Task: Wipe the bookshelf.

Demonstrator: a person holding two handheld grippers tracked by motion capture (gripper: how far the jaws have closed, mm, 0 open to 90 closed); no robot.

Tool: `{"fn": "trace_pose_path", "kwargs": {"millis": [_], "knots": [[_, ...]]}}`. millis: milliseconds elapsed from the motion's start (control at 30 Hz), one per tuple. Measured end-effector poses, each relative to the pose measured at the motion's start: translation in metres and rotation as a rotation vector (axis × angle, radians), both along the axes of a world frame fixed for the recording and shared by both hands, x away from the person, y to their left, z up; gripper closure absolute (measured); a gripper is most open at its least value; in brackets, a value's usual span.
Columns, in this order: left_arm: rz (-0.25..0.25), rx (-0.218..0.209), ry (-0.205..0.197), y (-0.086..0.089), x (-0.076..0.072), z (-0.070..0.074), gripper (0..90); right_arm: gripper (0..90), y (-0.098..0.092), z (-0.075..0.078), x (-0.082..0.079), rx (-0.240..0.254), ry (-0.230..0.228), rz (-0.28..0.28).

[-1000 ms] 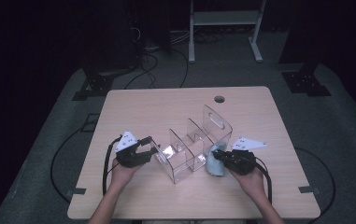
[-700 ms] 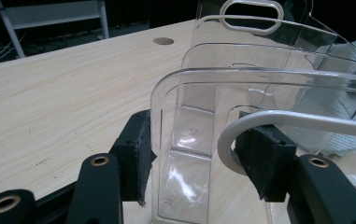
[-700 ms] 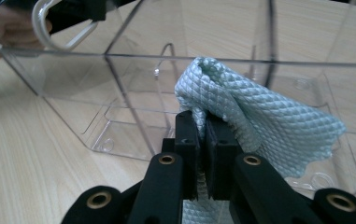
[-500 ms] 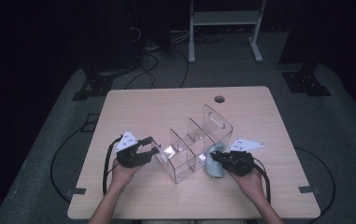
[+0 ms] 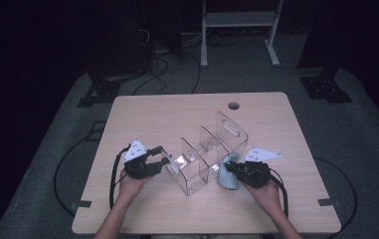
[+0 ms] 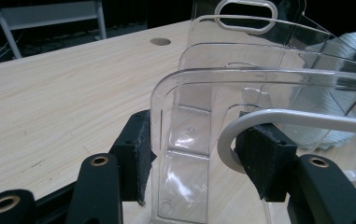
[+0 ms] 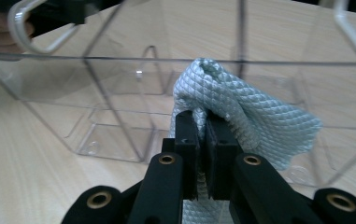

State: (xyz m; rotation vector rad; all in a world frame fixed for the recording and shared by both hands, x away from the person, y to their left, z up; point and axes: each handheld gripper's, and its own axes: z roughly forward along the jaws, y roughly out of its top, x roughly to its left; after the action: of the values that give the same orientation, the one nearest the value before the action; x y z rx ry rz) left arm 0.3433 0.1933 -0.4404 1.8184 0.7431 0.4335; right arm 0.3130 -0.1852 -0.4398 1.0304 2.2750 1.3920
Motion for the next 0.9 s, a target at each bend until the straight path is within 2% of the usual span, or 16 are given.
{"fn": "trace_pose_path", "kwargs": {"millis": [133,300,367,533,600,800,900], "knots": [[-0.002,-0.003,-0.002,0.0,0.0,0.0,46.2,84.7,-0.002,-0.001,0.001,0.014,0.012,-0.008],[0.001,-0.002,-0.001,0.0,0.0,0.0,46.2,84.6,0.014,-0.001,-0.006,-0.007,0.012,0.052],[0.002,-0.002,-0.001,0.0,0.0,0.0,46.2,84.7,0.014,0.0,-0.006,-0.017,0.006,0.054],[0.0,-0.002,-0.004,-0.001,0.0,0.0,46.2,84.7,0.0,0.0,0.001,0.014,0.016,0.003],[-0.001,-0.003,-0.002,-0.001,0.0,0.0,46.2,84.7,-0.002,0.0,0.001,0.027,0.023,-0.001],[0.0,-0.004,-0.003,-0.001,0.0,0.0,46.2,84.7,0.019,0.002,-0.009,0.014,0.016,0.069],[0.002,-0.002,-0.003,-0.001,0.0,0.0,46.2,84.7,0.022,0.003,-0.011,-0.007,0.003,0.077]]}}
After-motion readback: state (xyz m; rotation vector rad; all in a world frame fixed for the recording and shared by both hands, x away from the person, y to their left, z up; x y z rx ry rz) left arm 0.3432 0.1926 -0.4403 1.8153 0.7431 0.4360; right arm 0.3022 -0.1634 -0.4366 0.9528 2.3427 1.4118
